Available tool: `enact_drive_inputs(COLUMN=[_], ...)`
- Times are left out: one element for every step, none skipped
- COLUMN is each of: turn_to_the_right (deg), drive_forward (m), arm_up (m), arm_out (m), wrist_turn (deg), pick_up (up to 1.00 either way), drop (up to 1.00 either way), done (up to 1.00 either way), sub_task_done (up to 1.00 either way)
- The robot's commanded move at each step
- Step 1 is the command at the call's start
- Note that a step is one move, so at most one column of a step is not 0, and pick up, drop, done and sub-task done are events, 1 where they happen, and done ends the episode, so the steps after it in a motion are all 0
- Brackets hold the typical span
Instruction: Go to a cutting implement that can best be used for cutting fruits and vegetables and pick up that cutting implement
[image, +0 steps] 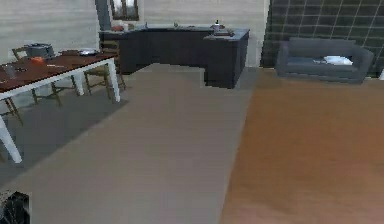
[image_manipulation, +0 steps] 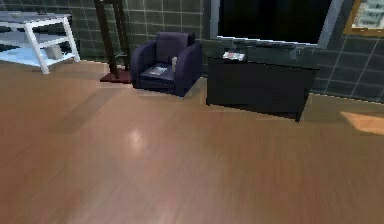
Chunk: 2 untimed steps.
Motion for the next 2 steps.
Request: enact_drive_inputs(turn_to_the_right=[-3.0, 0.0], drive_forward=[0.0, 0.05], arm_up=[0.0, 0.0], arm_out=[0.0, 0.0], wrist_turn=[0.0, 0.0], pick_up=[0.0, 0.0], drop=[0.0, 0.0], done=[0.0, 0.0], sub_task_done=[0.0, 0.0])
